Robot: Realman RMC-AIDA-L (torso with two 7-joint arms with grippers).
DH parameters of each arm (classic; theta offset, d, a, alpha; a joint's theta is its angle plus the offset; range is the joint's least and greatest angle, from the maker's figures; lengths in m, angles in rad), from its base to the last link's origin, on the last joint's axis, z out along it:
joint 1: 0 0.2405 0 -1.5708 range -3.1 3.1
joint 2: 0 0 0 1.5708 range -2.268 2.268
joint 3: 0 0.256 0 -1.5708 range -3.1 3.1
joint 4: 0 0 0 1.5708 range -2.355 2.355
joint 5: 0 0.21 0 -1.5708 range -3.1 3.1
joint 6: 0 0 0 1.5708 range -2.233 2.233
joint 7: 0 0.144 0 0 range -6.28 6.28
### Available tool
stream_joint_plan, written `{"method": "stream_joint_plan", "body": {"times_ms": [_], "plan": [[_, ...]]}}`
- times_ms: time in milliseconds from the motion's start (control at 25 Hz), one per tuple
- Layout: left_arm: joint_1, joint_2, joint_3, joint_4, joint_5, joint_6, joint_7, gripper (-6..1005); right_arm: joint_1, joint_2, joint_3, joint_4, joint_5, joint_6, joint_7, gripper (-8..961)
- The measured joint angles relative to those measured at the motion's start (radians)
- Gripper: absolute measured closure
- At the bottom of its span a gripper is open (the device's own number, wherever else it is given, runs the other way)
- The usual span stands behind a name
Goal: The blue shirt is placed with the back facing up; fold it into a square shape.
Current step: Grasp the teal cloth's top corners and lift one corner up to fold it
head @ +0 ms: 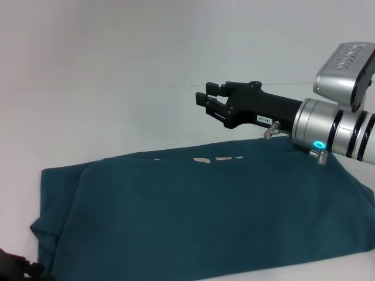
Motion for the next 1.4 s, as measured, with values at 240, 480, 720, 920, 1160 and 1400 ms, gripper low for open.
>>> {"method": "stream_joint_plan", "body": {"times_ms": [240,480,720,920,1160,1400], "plan": [[-0.013,0.002,0.001,-0.007,0.035,-0.019,0.0,620,0.0,0.0,0.006,0.002,0.001,0.008,-0.001,620],[-0.033,0.001,0.003,-0.024,0.049,-0.018,0.0,619,0.009,0.001,0.002,0.004,0.002,0.039,-0.007,619],[-0.051,0.002,0.004,-0.029,0.053,-0.008,-0.008,619,0.012,0.001,0.003,0.007,0.002,0.051,-0.011,619],[-0.064,0.007,0.01,-0.014,0.054,0.004,-0.021,619,0.012,0.001,0.006,0.008,0.002,0.053,-0.011,620],[-0.066,0.008,0.012,0.029,0.053,0.009,-0.031,619,0.012,0.001,0.008,0.008,0.002,0.053,-0.011,621],[-0.066,0.004,0.004,0.077,0.014,0.013,-0.038,619,0.008,-0.001,0.006,0.002,0.002,0.05,-0.011,622]]}}
